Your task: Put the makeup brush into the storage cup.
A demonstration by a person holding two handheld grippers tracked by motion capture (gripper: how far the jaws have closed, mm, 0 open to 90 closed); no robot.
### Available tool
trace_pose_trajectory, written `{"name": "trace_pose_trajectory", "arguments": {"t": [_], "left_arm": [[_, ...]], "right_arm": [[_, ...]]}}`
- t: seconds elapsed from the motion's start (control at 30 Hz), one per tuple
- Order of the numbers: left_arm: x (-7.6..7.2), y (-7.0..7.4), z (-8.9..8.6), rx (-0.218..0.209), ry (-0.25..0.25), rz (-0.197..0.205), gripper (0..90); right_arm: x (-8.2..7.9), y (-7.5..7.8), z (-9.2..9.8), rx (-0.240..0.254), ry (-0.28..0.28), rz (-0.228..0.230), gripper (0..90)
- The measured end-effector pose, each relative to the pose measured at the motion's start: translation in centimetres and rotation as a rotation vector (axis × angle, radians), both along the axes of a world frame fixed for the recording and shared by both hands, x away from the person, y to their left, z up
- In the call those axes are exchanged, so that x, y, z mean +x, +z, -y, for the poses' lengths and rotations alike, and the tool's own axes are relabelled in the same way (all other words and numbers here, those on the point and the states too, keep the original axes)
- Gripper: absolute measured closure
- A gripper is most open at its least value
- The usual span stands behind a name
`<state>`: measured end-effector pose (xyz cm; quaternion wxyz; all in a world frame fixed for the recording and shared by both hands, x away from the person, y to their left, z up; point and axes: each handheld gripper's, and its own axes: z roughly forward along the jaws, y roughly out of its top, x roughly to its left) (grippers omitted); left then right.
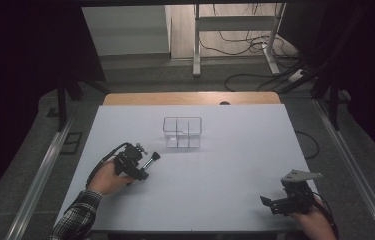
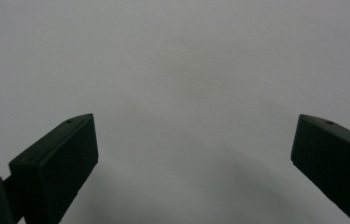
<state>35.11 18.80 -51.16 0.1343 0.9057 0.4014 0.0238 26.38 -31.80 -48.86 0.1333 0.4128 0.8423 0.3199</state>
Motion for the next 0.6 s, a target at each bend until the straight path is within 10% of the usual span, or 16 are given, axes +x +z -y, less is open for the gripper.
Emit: {"name": "trace_pose_trajectory", "arguments": {"t": [0.1,0.6], "left_arm": [[0.1,0.1,-0.4,-0.007,0.027,-0.003,77.1],[-0.5,-0.2,-1.2,-0.074,0.046,0.031,79.1]], "right_arm": [[0.0,0.0,0.0,-0.001,0.002,-0.003,0.5],[0.0,-0.1,-0.1,-0.008,0.010,-0.003,0.7]]}}
